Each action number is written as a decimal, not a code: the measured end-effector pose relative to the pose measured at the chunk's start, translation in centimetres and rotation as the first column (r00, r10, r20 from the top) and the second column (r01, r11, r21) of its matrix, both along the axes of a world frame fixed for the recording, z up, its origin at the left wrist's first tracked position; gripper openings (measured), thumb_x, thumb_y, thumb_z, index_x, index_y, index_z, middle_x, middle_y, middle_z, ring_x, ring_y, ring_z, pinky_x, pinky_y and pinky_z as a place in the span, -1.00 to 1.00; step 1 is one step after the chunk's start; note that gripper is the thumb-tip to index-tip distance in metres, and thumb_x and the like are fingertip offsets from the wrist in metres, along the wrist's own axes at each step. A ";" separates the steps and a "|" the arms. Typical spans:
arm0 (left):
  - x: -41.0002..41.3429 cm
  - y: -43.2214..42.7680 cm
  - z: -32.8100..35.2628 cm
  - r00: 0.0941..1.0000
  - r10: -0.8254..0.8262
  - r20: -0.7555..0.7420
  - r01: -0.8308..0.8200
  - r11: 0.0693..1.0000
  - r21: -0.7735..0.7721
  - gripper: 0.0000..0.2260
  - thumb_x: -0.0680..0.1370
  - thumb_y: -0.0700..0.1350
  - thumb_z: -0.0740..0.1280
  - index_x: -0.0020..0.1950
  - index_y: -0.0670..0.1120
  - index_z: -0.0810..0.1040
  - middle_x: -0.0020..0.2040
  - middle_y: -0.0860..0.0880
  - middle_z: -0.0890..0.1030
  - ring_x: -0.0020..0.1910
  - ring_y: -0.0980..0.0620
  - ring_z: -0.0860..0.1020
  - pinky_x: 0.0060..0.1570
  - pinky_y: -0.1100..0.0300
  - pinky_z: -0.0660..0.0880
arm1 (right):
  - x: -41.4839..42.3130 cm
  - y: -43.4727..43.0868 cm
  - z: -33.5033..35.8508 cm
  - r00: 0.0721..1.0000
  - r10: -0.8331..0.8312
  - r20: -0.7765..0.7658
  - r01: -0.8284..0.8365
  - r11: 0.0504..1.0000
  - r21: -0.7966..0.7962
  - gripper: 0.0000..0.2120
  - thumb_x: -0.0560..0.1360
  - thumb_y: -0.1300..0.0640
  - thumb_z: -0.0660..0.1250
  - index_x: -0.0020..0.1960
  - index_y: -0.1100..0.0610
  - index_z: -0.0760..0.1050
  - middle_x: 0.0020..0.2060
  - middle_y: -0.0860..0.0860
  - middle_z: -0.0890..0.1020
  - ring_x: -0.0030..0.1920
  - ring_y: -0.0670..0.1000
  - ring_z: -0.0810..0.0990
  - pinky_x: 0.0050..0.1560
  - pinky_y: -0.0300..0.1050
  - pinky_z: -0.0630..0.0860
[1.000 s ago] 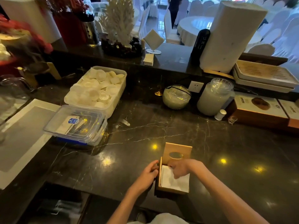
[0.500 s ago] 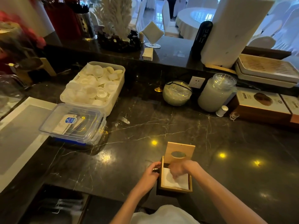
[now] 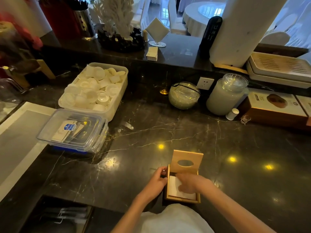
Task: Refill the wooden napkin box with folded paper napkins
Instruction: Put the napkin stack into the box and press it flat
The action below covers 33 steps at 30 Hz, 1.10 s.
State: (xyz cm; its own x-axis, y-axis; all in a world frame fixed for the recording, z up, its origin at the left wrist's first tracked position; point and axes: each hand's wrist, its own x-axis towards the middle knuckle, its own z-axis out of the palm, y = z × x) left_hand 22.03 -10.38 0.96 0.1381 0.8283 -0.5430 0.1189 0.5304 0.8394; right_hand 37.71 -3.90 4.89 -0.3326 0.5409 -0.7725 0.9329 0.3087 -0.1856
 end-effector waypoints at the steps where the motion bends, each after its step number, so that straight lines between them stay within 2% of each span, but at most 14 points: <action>1: 0.1 0.2 0.1 1.000 -0.009 0.009 0.009 1.000 -0.001 -0.61 0.63 -0.18 0.21 0.43 0.06 0.30 0.28 0.00 0.48 0.15 0.06 0.55 0.00 0.25 0.54 | 0.2 -0.2 0.0 1.000 -0.008 -0.009 0.008 1.000 0.014 -0.60 0.58 0.16 0.22 0.41 0.11 0.35 0.28 0.10 0.53 0.25 0.12 0.52 0.21 -0.04 0.48; 4: 0.5 0.9 0.3 0.999 -0.052 -0.001 0.052 0.999 -0.003 -0.51 0.63 -0.08 0.21 0.54 0.09 0.15 0.41 0.01 0.31 0.27 0.07 0.47 0.22 0.16 0.48 | 0.7 -0.9 -0.3 0.999 -0.010 -0.054 0.010 1.000 0.012 -0.55 0.56 0.14 0.22 0.44 0.09 0.32 0.30 0.09 0.53 0.25 0.12 0.53 0.20 -0.03 0.49; 8: 0.9 1.5 0.2 0.992 -0.090 -0.087 0.091 0.996 0.012 -0.46 0.63 -0.14 0.19 0.57 0.11 0.09 0.49 0.00 0.21 0.41 0.02 0.31 0.41 0.06 0.31 | 1.1 -1.3 -0.3 0.992 -0.035 -0.122 0.039 0.999 0.026 -0.54 0.52 0.11 0.22 0.42 0.08 0.34 0.32 0.10 0.52 0.27 0.14 0.51 0.23 0.02 0.49; 12: 1.3 1.4 0.0 0.992 -0.067 -0.107 0.070 0.997 0.026 -0.47 0.63 -0.18 0.18 0.56 0.10 0.11 0.49 -0.01 0.25 0.41 0.05 0.29 0.38 0.12 0.28 | 1.0 -1.7 -0.8 0.982 -0.082 -0.168 0.096 0.993 0.074 -0.52 0.51 0.01 0.24 0.42 0.07 0.34 0.33 0.09 0.51 0.29 0.14 0.50 0.26 0.07 0.48; 17: 1.1 1.2 -0.3 0.999 -0.013 -0.052 0.014 1.000 0.025 -0.49 0.63 -0.22 0.19 0.54 0.09 0.18 0.46 -0.01 0.31 0.34 0.08 0.40 0.19 0.27 0.42 | 0.0 -2.2 -1.8 0.982 -0.064 -0.175 0.092 0.983 0.157 -0.58 0.51 -0.06 0.23 0.33 0.06 0.41 0.26 0.08 0.57 0.22 0.14 0.55 0.19 0.07 0.51; 19: 1.2 1.2 -0.1 0.998 0.002 -0.065 0.000 0.999 0.039 -0.50 0.63 -0.22 0.19 0.53 0.08 0.20 0.46 -0.03 0.32 0.36 0.07 0.39 0.28 0.19 0.41 | -0.1 -2.1 -2.0 0.975 -0.077 -0.206 0.117 0.975 0.189 -0.64 0.54 -0.04 0.21 0.29 0.04 0.45 0.21 0.06 0.60 0.17 0.13 0.58 0.13 0.07 0.53; 21: 1.3 1.1 -0.2 0.995 -0.002 -0.103 0.007 0.999 0.044 -0.50 0.63 -0.19 0.19 0.54 0.09 0.19 0.49 -0.03 0.29 0.41 0.06 0.33 0.41 0.09 0.31 | 0.0 -2.2 -2.1 0.977 -0.066 -0.205 0.114 0.966 0.232 -0.68 0.57 -0.04 0.19 0.26 0.05 0.47 0.19 0.06 0.62 0.15 0.13 0.60 0.10 0.07 0.53; 24: 1.5 0.8 0.2 0.992 -0.007 -0.130 0.015 0.998 0.055 -0.49 0.64 -0.16 0.18 0.54 0.11 0.12 0.51 0.02 0.26 0.42 0.06 0.31 0.44 0.04 0.27 | 0.1 -2.6 -2.3 0.978 -0.057 -0.200 0.112 0.955 0.275 -0.69 0.59 -0.05 0.18 0.23 0.09 0.48 0.17 0.07 0.63 0.14 0.12 0.61 0.07 0.06 0.55; 26: 1.6 0.5 0.7 0.988 0.001 -0.157 0.013 0.996 0.083 -0.50 0.64 -0.16 0.18 0.51 0.09 0.05 0.45 0.06 0.27 0.38 0.06 0.33 0.38 0.04 0.32 | 0.6 -3.1 -2.1 0.961 -0.085 -0.263 0.155 0.953 0.259 -0.70 0.59 -0.02 0.20 0.27 0.07 0.44 0.19 0.06 0.61 0.16 0.11 0.59 0.09 0.05 0.56; 28: 1.6 0.2 0.9 0.973 0.002 -0.232 0.028 0.992 0.126 -0.60 0.64 -0.15 0.19 0.36 0.13 0.07 0.36 -0.01 0.36 0.23 0.01 0.48 0.21 0.04 0.46 | 1.7 -3.9 -1.5 0.931 -0.098 -0.352 0.205 0.937 0.282 -0.70 0.58 0.05 0.23 0.30 0.02 0.42 0.21 0.02 0.59 0.19 0.10 0.55 0.10 0.03 0.55; 30: 1.6 0.1 1.2 0.945 -0.036 -0.324 0.091 0.984 0.156 -0.71 0.63 -0.12 0.20 0.21 0.13 0.13 0.22 -0.06 0.46 0.04 -0.02 0.58 0.03 -0.06 0.59 | 3.3 -5.0 -0.9 0.907 -0.102 -0.410 0.277 0.876 0.395 -0.72 0.53 0.13 0.28 0.23 0.03 0.51 0.13 0.01 0.59 0.14 0.09 0.54 0.04 -0.01 0.54; 31: 1.6 0.0 1.3 0.921 -0.073 -0.382 0.148 0.974 0.170 -0.76 0.63 -0.11 0.19 0.16 0.12 0.16 0.19 -0.04 0.47 0.00 0.00 0.59 -0.03 -0.05 0.60 | 4.0 -5.4 -0.7 0.911 -0.100 -0.401 0.299 0.828 0.474 -0.77 0.50 0.14 0.32 0.16 0.07 0.55 0.06 0.03 0.58 0.09 0.10 0.54 -0.02 -0.03 0.54; 33: 1.7 0.0 1.6 0.857 -0.162 -0.489 0.283 0.941 0.183 -0.85 0.64 -0.10 0.18 0.10 0.11 0.23 0.27 0.01 0.39 0.00 0.08 0.53 -0.04 0.05 0.59 | 5.6 -5.9 -0.5 0.927 -0.135 -0.350 0.328 0.744 0.582 -0.80 0.47 0.08 0.39 0.07 0.09 0.58 -0.01 0.03 0.53 0.01 0.08 0.50 -0.08 -0.05 0.53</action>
